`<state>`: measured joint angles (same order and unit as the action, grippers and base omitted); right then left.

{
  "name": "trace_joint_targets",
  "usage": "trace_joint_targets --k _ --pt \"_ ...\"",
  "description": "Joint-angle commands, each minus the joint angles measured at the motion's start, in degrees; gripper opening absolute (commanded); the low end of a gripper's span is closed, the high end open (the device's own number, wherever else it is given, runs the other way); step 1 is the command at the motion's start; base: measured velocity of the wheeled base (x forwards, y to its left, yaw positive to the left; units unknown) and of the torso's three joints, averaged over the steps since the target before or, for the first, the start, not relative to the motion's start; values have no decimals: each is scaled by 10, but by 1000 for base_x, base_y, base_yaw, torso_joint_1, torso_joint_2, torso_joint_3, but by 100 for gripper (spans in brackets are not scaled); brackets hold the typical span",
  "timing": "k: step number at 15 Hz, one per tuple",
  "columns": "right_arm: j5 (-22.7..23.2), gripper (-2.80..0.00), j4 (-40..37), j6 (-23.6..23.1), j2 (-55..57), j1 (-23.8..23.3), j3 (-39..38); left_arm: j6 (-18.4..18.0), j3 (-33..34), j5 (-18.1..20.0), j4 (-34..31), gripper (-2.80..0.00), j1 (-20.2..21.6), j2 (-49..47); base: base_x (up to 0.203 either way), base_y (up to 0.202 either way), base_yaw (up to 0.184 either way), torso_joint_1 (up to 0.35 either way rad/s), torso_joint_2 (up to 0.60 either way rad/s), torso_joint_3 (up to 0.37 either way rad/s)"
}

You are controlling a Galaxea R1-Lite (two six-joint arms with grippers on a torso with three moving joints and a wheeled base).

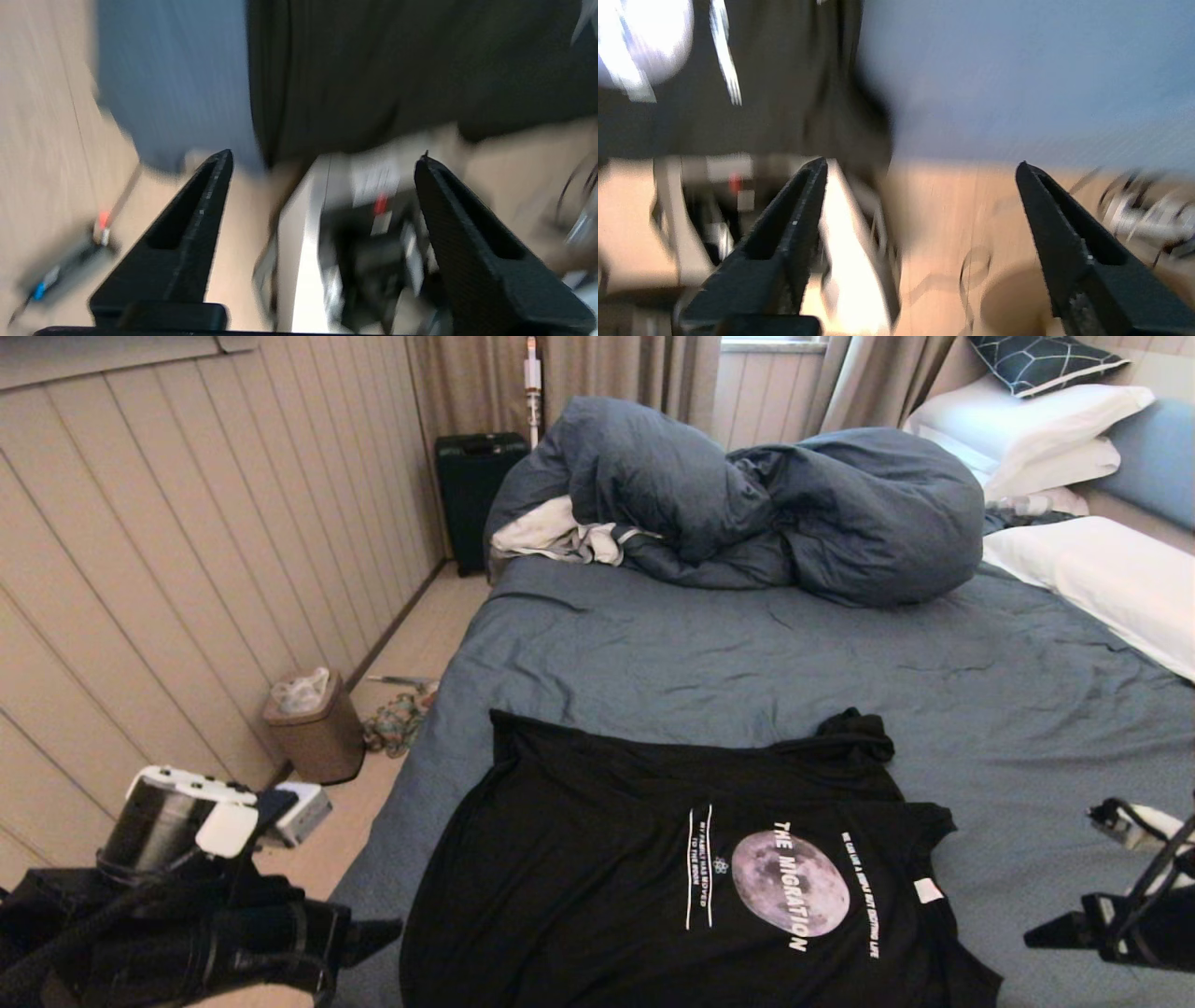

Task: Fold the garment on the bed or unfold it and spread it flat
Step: Unford the black T-shirt

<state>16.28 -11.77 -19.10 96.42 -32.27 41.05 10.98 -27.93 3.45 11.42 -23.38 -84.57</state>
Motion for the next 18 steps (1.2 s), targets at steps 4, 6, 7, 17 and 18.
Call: trace_joint_targets --k 4,6,7,17,18 --pt "6 -280 3 118 -5 36 159 19 -194 12 -87 -280 28 -55 0 0 0 0 0 0" --pt "5 -280 3 188 39 91 235 24 -268 14 -95 -280 30 -132 0 0 0 0 0 0" --pt "3 -280 4 238 68 113 279 25 -319 14 -96 -280 31 -180 0 0 0 0 0 0" --pt "-68 -280 20 384 269 193 498 41 -782 -18 -101 -280 36 -571 0 0 0 0 0 0" --pt "-86 -280 20 384 285 202 513 40 -794 -21 -100 -280 36 -581 0 0 0 0 0 0"
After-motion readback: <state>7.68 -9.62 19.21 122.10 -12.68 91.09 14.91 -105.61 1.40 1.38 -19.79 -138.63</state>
